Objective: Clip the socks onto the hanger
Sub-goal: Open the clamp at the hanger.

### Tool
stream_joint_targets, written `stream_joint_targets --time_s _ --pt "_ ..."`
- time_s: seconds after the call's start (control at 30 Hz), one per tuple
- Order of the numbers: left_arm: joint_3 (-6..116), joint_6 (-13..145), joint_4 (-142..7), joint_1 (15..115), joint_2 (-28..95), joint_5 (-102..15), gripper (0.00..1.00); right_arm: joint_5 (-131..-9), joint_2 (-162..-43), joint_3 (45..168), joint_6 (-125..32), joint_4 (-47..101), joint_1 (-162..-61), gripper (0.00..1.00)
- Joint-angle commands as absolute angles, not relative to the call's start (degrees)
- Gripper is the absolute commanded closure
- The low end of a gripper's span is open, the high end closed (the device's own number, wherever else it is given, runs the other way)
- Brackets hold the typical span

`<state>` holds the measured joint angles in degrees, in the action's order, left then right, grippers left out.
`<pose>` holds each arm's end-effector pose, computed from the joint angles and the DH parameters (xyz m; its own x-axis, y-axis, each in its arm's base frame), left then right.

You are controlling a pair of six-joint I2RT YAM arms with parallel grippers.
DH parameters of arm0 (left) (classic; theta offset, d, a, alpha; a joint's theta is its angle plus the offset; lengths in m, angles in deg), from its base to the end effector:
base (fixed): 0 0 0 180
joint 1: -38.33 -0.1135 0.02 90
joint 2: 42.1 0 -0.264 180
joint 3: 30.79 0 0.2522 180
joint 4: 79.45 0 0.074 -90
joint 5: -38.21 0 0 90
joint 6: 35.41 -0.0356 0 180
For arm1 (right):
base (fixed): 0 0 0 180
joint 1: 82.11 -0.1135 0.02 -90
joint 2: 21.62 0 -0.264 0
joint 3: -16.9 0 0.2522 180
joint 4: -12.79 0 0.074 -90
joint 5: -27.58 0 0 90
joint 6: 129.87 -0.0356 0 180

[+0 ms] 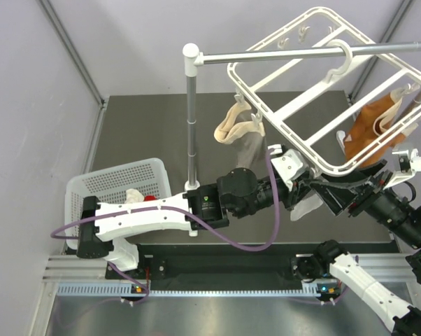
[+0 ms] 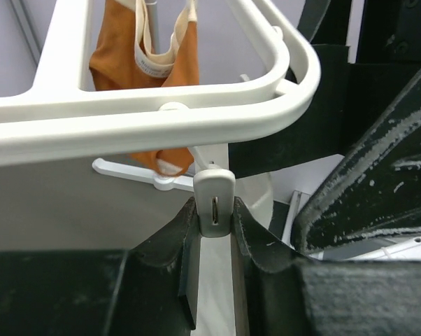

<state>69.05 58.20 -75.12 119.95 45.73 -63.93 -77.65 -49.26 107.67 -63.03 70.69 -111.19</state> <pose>0.0605 -0.3595 0.4443 -0.0395 -0.1539 -0.9873 0.9362 0.3397 -0.0904 0.0025 0.0121 0.4708 -0.2011 0.3224 -0.9250 -0.6727 0.6410 0.3696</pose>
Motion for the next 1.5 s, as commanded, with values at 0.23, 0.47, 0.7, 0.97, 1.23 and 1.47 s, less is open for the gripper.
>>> stream_joint_targets --time_s 0.23,0.47,0.7,0.97,1.23,1.47 --pt "71.7 55.9 -73.5 123.4 47.3 -63.2 1.00 -71.5 -50.1 106.6 -64.6 65.3 -111.3 0.56" --pt "72.1 55.7 -73.6 123.7 47.8 -63.4 1.00 -72.4 -51.1 105.5 -65.5 63.0 -111.3 0.54" --pt "72.8 55.8 -71.4 123.8 47.0 -66.3 0.81 -74.5 -50.8 104.4 -65.2 61.4 -111.3 1.00" --pt "61.0 60.0 -67.3 123.8 32.5 -78.0 0.34 -72.5 -50.3 103.5 -64.4 62.1 -111.4 1.00" --pt "50.6 79.3 -37.7 123.4 15.8 -104.4 0.36 -72.8 -50.1 102.0 -63.5 62.1 -111.3 1.00" --pt "40.6 121.7 -0.1 120.0 3.4 -118.7 0.40 -73.7 -50.1 101.4 -62.9 62.1 -111.3 1.00"
